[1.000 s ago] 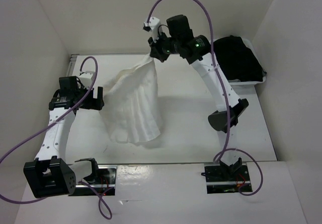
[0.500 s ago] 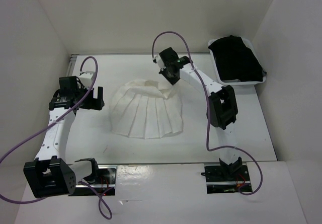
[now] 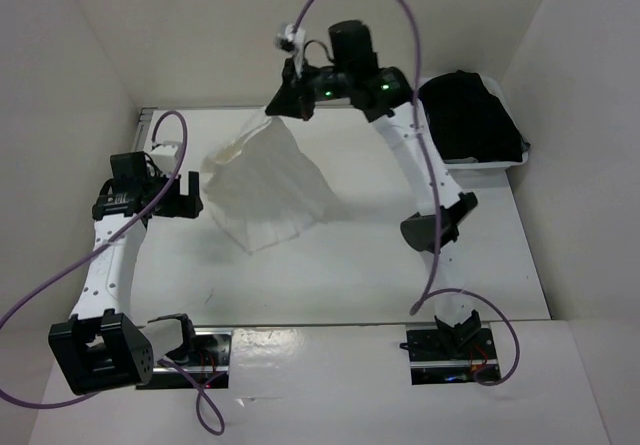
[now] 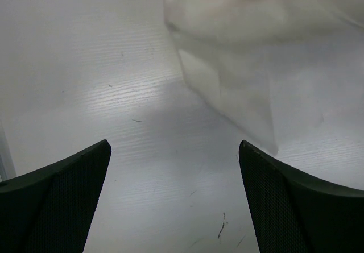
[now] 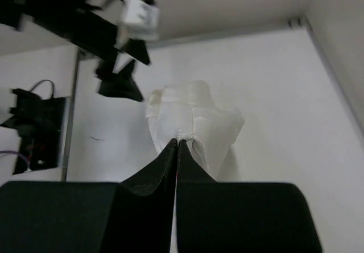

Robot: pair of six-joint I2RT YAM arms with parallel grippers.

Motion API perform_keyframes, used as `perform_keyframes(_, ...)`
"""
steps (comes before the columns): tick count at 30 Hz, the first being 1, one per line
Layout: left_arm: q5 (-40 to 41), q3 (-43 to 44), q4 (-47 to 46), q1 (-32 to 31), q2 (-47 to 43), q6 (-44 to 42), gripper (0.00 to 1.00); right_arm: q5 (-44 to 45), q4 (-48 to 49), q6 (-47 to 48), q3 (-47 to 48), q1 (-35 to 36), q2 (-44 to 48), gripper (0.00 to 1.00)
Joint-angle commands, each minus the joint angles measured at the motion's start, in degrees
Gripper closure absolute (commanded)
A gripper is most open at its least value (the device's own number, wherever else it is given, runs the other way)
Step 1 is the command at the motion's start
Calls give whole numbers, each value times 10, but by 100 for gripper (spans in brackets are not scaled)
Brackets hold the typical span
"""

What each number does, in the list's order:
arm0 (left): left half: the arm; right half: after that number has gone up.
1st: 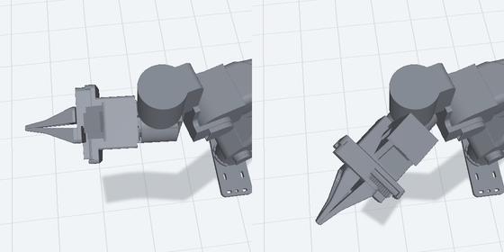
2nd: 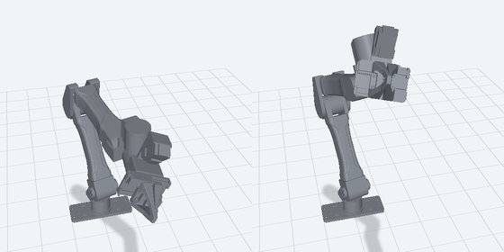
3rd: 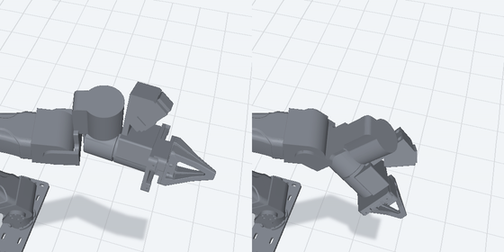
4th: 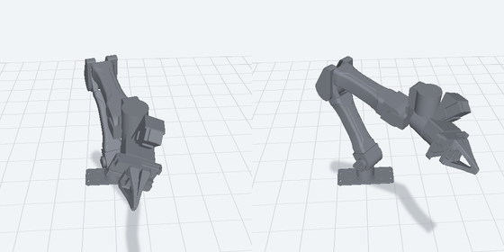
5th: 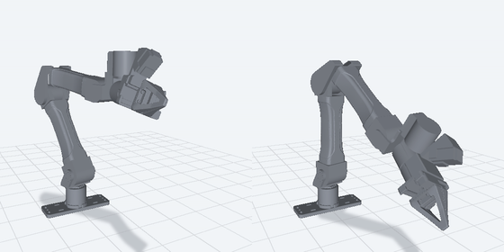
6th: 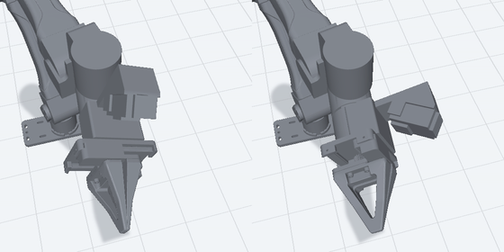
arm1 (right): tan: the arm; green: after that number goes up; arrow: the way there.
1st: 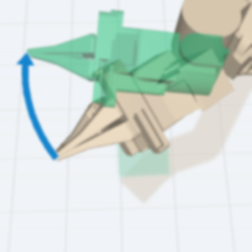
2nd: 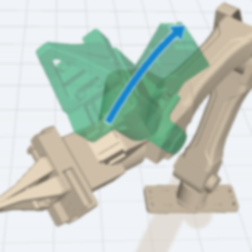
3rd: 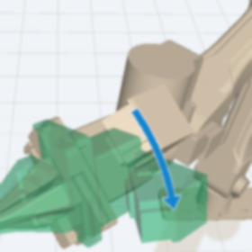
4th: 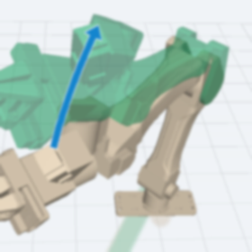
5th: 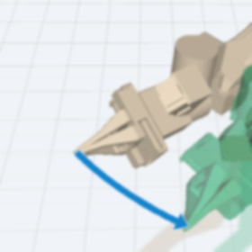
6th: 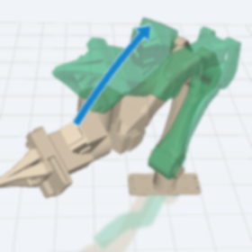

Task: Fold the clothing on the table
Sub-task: Flatten the skirt out

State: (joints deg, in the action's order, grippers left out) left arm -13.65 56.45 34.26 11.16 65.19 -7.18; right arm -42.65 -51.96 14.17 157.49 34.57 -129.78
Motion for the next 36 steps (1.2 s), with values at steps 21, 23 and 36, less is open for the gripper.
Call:
perform_keyframes(21,-52,-4,-5,18,2,-17,1,488,190,73,-594,-22,139,100)
perform_keyframes(23,-68,-4,-5,18,2,-22,1,499,190,73,-601,-22,132,100)
perform_keyframes(36,2,23,18,-219,83,-52,1,340,129,37,-537,-39,172,100)
